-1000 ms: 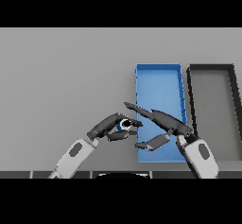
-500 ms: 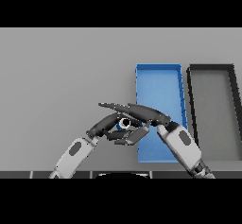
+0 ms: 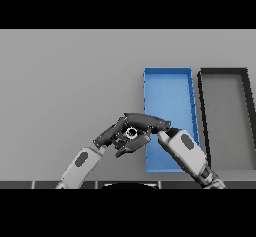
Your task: Pick up the blue pipe and place it into the blue bin.
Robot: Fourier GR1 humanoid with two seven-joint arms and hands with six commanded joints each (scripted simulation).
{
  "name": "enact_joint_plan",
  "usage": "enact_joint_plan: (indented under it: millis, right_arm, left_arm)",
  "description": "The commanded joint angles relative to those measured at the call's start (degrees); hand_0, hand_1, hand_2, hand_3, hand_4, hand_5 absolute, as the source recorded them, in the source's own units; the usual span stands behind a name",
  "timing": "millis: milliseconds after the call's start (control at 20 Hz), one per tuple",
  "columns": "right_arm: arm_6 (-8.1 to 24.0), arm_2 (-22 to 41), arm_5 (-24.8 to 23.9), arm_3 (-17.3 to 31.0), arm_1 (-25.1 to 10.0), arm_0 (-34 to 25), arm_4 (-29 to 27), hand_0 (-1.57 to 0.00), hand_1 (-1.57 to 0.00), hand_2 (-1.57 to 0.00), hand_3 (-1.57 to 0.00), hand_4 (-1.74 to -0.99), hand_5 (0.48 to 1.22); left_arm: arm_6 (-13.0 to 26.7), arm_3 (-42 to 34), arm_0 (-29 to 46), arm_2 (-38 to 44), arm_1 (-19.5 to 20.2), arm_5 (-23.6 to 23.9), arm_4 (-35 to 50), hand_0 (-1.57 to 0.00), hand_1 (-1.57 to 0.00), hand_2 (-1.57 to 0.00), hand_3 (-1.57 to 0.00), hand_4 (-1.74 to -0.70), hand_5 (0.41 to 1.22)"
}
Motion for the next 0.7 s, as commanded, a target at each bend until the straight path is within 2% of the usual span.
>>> enact_joint_plan:
  millis: [0, 50, 150, 200, 300, 350, 400, 500, 550, 600, 650]
  right_arm:
    - [-1.84, 0.44, -0.82, -0.46, -0.25, -0.01, 0.86, -1.39, -1.39, -1.4, -1.32, -1.452, 0.968]
    - [-5.44, 0.91, -0.97, -0.71, -1.36, -0.29, 3.68, -1.43, -1.42, -1.43, -1.37, -1.441, 1.019]
    - [-7.39, 1.93, -1.28, -0.73, -3.08, -0.82, 4.73, -1.48, -1.48, -1.48, -1.44, -1.457, 1.092]
    - [-6.49, 2.69, -1.79, -1.23, -3.68, -0.79, 4.21, -1.5, -1.5, -1.5, -1.47, -1.465, 1.118]
    - [-7.22, 2.8, -3.35, -0.14, -3.85, -1.33, 3.23, -1.52, -1.52, -1.53, -1.51, -1.475, 1.155]
    - [-7.8, 3.15, -4.4, -0.56, -3.99, -0.87, 2.09, -1.53, -1.53, -1.53, -1.52, -1.48, 1.168]
    - [-7.6, 3.54, -5.03, -0.61, -4.28, -0.78, 0.74, -1.54, -1.54, -1.54, -1.53, -1.483, 1.179]
    - [-6.08, 3.92, -5.91, -0.84, -4.79, -1.58, -0.11, -1.55, -1.55, -1.55, -1.54, -1.488, 1.194]
    - [-4.93, 4.1, -6.28, -1.04, -4.99, -1.91, -0.27, -1.56, -1.56, -1.56, -1.55, -1.49, 1.199]
    - [-4.33, 4.06, -6.24, -0.9, -5.27, -2.2, -0.43, -1.56, -1.56, -1.56, -1.55, -1.491, 1.204]
    - [-4.93, 4.55, -5.93, -1.76, -5.73, -1.38, -0.22, -1.56, -1.56, -1.56, -1.56, -1.492, 1.207]
  left_arm:
    - [-1.55, 0.13, -0.33, 1.0, -0.42, -0.78, 1.16, -1.36, -1.34, -1.25, -1.31, -1.69, 1.221]
    - [-1.31, -0.21, -0.26, 1.13, -0.96, -1.14, 1.24, -1.4, -1.39, -1.31, -1.36, -1.7, 1.221]
    - [0.16, -0.91, 0.67, 0.91, -1.26, -1.93, 1.41, -1.46, -1.45, -1.37, -1.44, -1.71, 1.221]
    - [-0.3, -0.52, 0.78, 1.11, -1.37, -2.06, 1.12, -1.49, -1.48, -1.39, -1.46, -1.72, 1.221]
    - [-0.27, -0.68, 1.01, 2.22, -1.31, -2.32, 1.57, -1.52, -1.51, -1.39, -1.5, -1.73, 1.221]
    - [-1.45, -0.81, 0.92, 2.31, -0.99, -2.37, 0.71, -1.43, -1.35, -1.22, -1.33, -1.65, 1.221]
    - [-2.82, -1.05, 0.68, 1.97, 0.55, -2.94, -1.01, -1.16, -1.08, -0.98, -1.07, -1.54, 1.221]
    - [-2.57, -0.89, -0.71, 1.19, 1.61, -4.77, -4.59, -0.74, -0.69, -0.62, -0.68, -1.31, 1.221]
    - [-3.78, -0.28, -1.28, 1.24, 2.14, -5.79, -6.15, -0.59, -0.55, -0.5, -0.55, -1.22, 1.221]
    - [-4.62, -0.13, -1.13, 1.44, 2.55, -6.25, -7.53, -0.47, -0.44, -0.4, -0.44, -1.14, 1.187]
    - [-4.88, -0.53, -0.33, 1.2, 2.28, -6.53, -8.45, -0.38, -0.35, -0.32, -0.35, -1.09, 1.113]
